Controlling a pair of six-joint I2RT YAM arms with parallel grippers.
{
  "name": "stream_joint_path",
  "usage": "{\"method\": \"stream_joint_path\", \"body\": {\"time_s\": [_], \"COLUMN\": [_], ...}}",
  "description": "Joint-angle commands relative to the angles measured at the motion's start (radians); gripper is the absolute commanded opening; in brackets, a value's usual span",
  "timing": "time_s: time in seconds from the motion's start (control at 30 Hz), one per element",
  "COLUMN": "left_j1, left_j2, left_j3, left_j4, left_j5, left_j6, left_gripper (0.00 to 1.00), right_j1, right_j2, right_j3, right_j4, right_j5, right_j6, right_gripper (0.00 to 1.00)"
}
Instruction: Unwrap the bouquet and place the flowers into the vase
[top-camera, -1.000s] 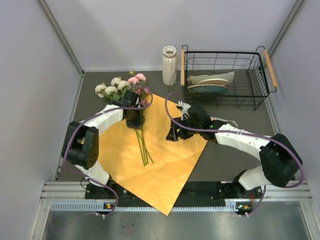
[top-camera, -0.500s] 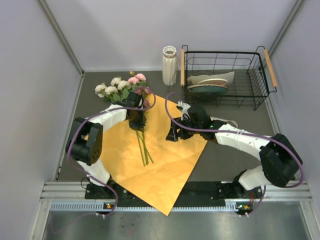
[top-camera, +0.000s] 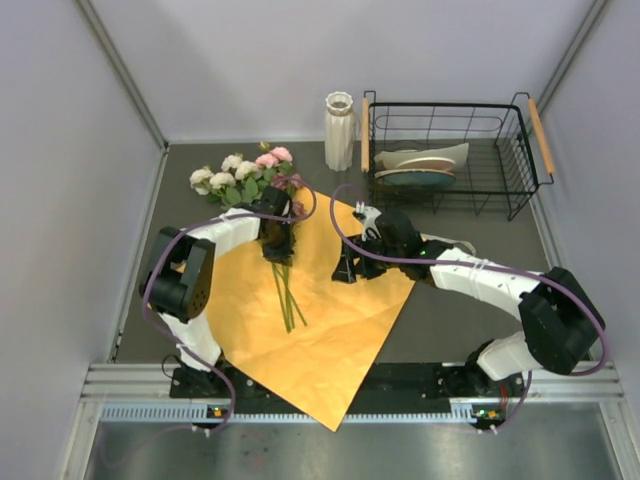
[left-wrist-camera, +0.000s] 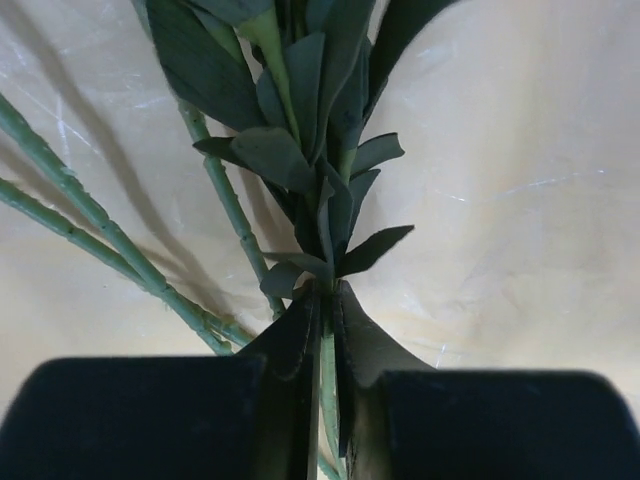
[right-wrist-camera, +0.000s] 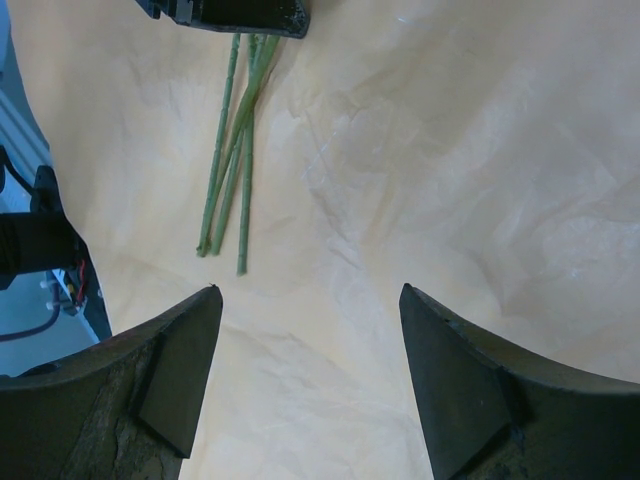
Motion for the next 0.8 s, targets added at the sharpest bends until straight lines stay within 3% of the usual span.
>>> {"method": "stream_joint_path", "body": {"time_s": [0.0,0.17,0.33,0.53,0.77], "left_j1": [-0.017,-0.019,-0.019,-0.019,-0.019], "left_j2": [-0.052,-0.238,-0.462,-0.624,-0.684], "left_j3": [0.029,-0.008,-0.142,-0.261,-0.305], "left_j4": [0.02,0.066,0.261,0.443,0.553], "left_j5": [0.021,0.103,0.268,0.457,0.632], "left_j6": [-0.007,0.023,0.048,0.008,-0.045], "left_gripper": [0.01,0.0,0.0,0.0,0.0], "right_j1": [-0.008,-0.019,-0.097,-0.14,-0.14], "right_j2": [-0.008,-0.017,-0.06,-0.098,-0.12], "right_j3": [0.017,0.074,0.148,0.279,0.246], "right_j4": [0.025,-0.003,-0.003,0.015,0.365], "right_j5": [-0.002,-0.026,-0.118,-0.231,-0.509], "right_j6": [-0.011,-0.018,0.029,0.054,0.166], "right_gripper": [0.74,0.76,0.82,0.89,0.87]}}
